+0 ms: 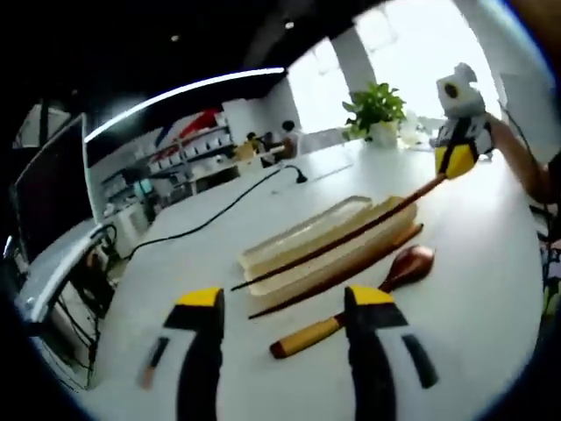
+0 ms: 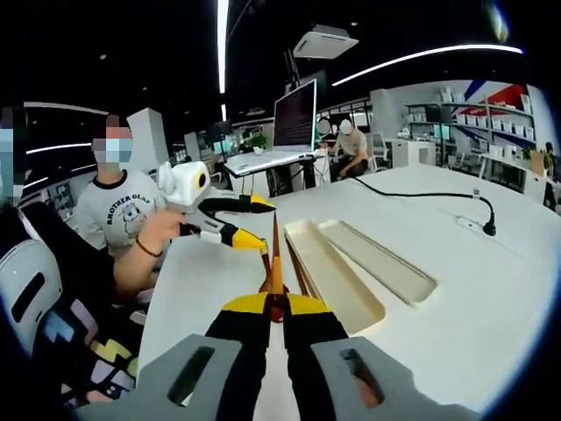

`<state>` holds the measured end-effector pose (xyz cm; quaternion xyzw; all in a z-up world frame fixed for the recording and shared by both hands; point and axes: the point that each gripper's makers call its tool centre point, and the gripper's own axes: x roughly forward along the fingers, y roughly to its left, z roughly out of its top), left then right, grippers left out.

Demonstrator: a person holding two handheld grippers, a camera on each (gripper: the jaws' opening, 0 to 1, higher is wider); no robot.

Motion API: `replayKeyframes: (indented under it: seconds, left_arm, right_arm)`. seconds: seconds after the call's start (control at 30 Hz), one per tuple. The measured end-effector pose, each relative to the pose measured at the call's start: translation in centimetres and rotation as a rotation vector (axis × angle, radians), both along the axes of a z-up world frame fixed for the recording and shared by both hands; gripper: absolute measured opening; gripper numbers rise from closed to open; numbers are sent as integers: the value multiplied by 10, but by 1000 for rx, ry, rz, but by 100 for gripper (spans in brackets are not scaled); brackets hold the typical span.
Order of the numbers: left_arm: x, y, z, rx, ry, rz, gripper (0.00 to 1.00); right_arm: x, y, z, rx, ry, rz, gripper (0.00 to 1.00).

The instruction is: Arrange the utensils inside the cutlery case until each visible utensil rests in its matching compartment.

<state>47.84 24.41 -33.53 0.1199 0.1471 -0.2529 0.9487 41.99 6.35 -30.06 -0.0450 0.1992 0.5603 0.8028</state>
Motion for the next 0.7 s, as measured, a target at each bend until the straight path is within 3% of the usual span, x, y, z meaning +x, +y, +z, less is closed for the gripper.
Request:
replayKeyframes:
  seconds: [0.17, 0.27, 0.43, 0.57, 0.7]
  left_arm:
    - [4, -2, 0, -1, -15, 6, 60]
    - [5, -7, -6, -23, 10, -3, 62]
    - [5, -14, -12, -82, 48, -14, 63]
    - [2, -29, -10, -180, 80, -46, 63]
    - [4, -27, -9, -167, 70, -37, 69]
  right_arm:
    - [7, -4, -1, -17, 5, -5, 3]
    - [13, -8, -6, -37, 15, -10, 4]
    - [23, -15, -14, -54, 33, -35, 4]
    - [26, -14, -19, -70, 50, -34, 4]
    - [33, -12, -20, -70, 65, -35, 4]
